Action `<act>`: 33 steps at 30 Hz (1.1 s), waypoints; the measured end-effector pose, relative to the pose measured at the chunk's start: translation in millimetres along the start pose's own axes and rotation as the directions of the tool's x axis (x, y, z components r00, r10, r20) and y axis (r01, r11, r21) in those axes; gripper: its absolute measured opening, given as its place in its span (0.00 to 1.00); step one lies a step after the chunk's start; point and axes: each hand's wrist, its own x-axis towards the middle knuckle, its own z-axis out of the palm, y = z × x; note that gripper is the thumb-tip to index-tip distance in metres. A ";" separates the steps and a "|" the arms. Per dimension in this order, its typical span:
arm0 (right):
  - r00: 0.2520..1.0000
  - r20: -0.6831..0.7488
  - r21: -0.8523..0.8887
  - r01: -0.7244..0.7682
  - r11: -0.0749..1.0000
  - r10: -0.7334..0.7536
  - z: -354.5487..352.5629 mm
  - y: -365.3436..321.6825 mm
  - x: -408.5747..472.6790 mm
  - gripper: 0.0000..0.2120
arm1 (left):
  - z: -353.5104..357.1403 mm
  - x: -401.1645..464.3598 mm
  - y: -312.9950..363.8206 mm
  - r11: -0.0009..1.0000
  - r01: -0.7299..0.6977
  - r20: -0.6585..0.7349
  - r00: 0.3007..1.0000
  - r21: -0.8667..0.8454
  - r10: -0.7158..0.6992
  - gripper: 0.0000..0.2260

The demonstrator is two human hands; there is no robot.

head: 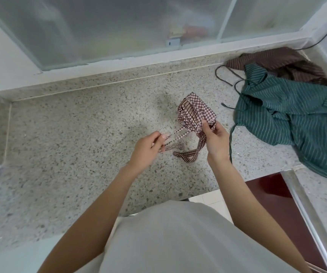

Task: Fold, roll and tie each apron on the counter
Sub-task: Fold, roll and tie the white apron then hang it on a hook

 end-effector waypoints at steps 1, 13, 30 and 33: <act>0.999 -0.029 -0.023 0.020 1.000 -0.020 1.7 -0.1 1.7 0.04 | -4.2 -3.4 -1.2 0.997 -0.044 -0.007 0.999 0.069 0.044 0.13; 0.956 0.153 -0.359 0.289 0.888 -0.250 14.2 9.2 14.1 0.05 | -38.9 -4.9 -5.4 0.978 0.069 -0.131 0.987 -0.198 -0.096 0.07; 0.283 0.889 -0.340 0.934 -0.106 -0.361 20.5 -19.8 54.6 0.08 | -102.0 16.8 19.2 0.640 -0.395 -0.004 0.850 0.659 0.527 0.14; 0.300 0.927 -0.204 0.907 0.369 -0.224 25.6 -33.3 34.9 0.09 | -113.6 33.2 33.8 0.797 -0.378 -0.057 0.889 0.471 0.455 0.12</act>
